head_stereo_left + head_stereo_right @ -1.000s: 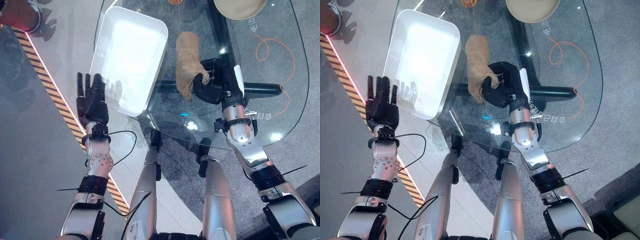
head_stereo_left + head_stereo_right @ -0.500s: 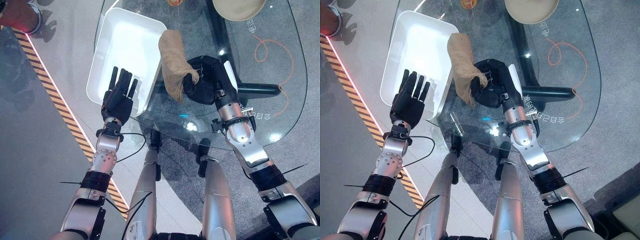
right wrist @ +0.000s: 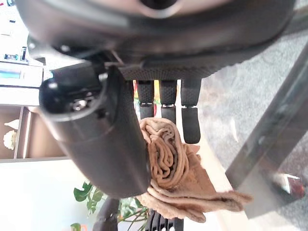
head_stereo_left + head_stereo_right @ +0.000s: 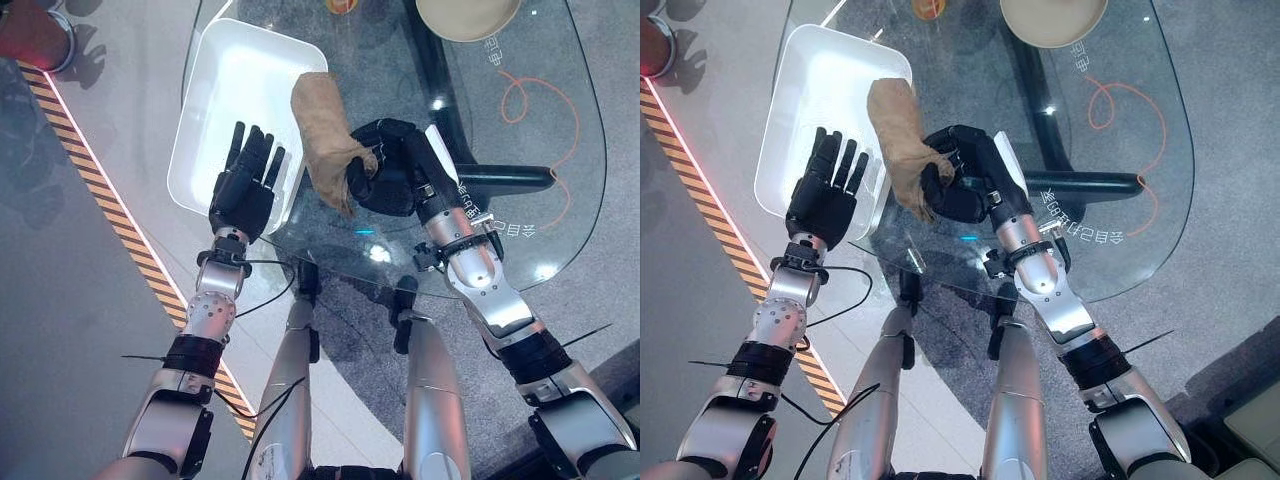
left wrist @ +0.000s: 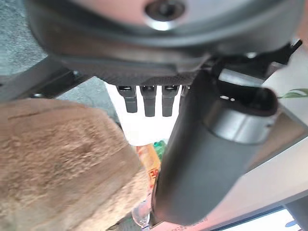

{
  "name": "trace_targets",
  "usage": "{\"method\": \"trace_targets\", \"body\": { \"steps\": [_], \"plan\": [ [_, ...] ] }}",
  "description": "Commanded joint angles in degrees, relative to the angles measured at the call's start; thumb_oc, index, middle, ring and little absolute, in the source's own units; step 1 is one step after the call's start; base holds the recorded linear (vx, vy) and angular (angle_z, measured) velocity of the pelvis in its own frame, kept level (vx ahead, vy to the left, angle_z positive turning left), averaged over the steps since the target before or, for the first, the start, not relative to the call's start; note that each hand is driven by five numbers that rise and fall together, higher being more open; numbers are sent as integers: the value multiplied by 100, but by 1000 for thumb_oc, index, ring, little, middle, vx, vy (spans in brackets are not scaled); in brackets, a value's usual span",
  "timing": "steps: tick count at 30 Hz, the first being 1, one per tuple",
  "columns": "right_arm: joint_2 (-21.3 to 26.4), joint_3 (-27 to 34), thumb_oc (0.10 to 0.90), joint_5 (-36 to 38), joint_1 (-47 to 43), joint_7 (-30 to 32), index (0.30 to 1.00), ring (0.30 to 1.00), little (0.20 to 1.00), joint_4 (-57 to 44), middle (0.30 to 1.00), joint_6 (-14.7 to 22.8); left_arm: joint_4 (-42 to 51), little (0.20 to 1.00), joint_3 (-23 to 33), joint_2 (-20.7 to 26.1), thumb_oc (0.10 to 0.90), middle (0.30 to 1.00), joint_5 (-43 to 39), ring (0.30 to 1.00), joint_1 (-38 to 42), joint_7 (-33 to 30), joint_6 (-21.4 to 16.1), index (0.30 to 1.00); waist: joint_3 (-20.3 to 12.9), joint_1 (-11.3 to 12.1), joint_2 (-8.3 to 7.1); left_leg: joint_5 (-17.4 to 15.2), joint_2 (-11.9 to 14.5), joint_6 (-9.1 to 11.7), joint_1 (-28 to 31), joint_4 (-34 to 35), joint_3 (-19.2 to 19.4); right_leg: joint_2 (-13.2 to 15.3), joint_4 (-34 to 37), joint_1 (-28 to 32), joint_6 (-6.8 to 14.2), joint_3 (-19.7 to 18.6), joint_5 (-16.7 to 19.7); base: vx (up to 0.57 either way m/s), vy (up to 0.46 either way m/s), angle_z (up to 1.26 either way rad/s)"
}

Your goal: Wipe the table with a cloth and put it in the basket.

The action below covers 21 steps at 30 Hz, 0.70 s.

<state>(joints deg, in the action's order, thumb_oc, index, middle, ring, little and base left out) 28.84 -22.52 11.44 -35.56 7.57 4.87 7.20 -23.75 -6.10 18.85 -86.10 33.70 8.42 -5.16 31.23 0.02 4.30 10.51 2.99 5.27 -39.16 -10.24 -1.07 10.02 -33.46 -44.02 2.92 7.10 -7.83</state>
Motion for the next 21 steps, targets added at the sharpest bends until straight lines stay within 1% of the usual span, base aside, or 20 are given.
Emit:
{"method": "trace_targets", "body": {
  "steps": [1, 2, 7, 21],
  "plan": [
    [-323, 25, 100, 221, -895, -213, 300, 300, 200, -1417, 300, 863, 214, 900, 97, 187, 800, 900, -38, 900, 584, 362, -128, 900, -144, 3, -250, -1148, -263, -286, 174, -837, 483, -161, 1088, 449, 196, 192, 575, 0, 0, 0],
    [-327, -49, 100, 243, -943, -250, 300, 300, 200, -1425, 300, 803, 211, 900, 64, 178, 800, 900, 10, 900, 616, 343, -78, 900, -144, 10, -246, -1141, -263, -274, 178, -827, 485, -152, 1103, 460, 196, 201, 575, 0, 0, 0],
    [-309, -146, 100, 299, -996, -282, 300, 300, 200, -1442, 300, 763, 189, 900, -26, 205, 800, 900, 231, 900, 659, 247, -25, 900, -144, 17, -244, -1120, -273, -263, 186, -805, 479, -145, 1129, 477, 198, 219, 585, 0, 0, 0],
    [-270, -284, 100, 408, -1076, -415, 300, 300, 200, -1485, 300, 644, 197, 900, -179, 291, 800, 900, 445, 900, 727, 429, 113, 900, -144, 12, -231, -1090, -277, -252, 234, -732, 508, -134, 1191, 521, 200, 249, 601, 0, 0, 0]
  ]
}}
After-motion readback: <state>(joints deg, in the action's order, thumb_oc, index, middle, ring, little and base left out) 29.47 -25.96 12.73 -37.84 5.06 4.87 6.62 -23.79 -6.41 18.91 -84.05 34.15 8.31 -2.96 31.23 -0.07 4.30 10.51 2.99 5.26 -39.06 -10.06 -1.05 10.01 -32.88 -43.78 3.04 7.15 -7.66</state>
